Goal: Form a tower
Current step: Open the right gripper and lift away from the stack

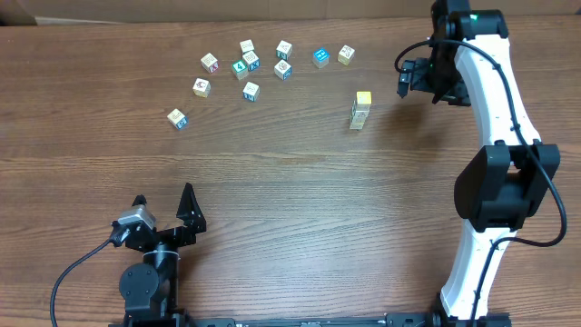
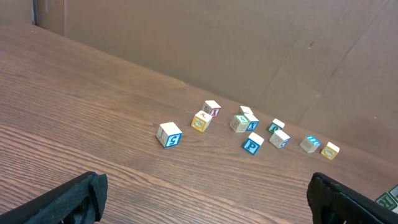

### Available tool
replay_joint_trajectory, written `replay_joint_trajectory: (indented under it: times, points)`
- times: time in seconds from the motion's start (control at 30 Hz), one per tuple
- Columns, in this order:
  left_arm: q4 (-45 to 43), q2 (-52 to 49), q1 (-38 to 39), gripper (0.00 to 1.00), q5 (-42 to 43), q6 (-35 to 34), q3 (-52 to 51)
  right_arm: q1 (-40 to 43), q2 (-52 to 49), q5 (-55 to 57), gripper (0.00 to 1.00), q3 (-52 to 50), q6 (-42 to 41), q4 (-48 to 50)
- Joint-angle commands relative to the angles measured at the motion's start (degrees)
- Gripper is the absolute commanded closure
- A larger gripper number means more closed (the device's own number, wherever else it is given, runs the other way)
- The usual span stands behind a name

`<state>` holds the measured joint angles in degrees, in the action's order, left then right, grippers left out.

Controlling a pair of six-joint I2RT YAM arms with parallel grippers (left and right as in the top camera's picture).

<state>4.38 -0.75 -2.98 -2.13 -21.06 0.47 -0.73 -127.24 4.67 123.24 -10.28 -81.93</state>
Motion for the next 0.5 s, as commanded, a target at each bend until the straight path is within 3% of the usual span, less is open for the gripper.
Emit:
replay_joint_trajectory:
  times: [0.0,0.47]
  points:
    - [-0.11,0.46,0.17,0.01,0.28,-0.37,-0.2,0.83,0.09,-0.04,0.0,-0.39,-0.2,0.5]
    - [-0.11,0.46,0.17,0.0,0.28,-0.37,-0.2,0.81,0.09,-0.04,0.0,-0.39,-0.2,1.05]
